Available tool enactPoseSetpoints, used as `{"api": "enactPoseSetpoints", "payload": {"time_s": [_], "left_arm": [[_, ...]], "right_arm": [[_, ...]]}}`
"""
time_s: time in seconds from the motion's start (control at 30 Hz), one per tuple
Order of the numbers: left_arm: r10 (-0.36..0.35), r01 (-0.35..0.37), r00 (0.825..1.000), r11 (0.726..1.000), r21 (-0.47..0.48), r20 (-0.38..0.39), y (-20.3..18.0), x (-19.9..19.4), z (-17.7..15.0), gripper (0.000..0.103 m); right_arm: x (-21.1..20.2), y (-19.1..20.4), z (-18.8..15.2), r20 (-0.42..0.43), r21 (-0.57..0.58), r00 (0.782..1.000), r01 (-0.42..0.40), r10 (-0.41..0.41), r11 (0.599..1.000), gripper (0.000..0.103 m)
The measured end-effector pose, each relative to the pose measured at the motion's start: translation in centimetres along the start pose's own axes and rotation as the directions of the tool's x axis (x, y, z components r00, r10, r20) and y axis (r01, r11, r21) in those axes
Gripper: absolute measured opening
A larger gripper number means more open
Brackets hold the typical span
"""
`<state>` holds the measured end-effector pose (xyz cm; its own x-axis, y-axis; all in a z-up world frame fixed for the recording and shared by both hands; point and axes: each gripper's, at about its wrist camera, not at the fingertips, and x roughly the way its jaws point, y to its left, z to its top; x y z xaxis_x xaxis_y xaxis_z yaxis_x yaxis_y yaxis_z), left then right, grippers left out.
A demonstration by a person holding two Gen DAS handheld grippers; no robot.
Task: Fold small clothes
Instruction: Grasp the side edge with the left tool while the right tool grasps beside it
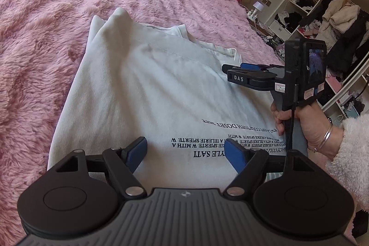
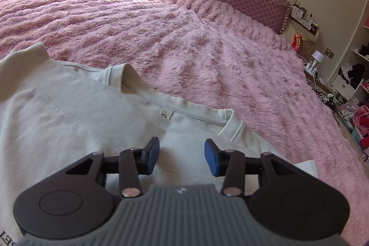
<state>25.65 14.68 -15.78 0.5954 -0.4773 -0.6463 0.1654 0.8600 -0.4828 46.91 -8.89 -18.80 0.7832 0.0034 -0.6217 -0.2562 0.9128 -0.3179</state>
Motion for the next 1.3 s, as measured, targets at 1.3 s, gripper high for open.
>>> {"api": "enactPoseSetpoints", "payload": {"time_s": [1.3], "left_arm": [[0.098,-0.085,0.994,0.974,-0.211,0.050,7.6,-9.1,3.0,0.089]], "right_arm": [[-22.1,10.8,-8.0,0.096,-0.115,0.912,-0.389,0.400,0.914,0.041]]}}
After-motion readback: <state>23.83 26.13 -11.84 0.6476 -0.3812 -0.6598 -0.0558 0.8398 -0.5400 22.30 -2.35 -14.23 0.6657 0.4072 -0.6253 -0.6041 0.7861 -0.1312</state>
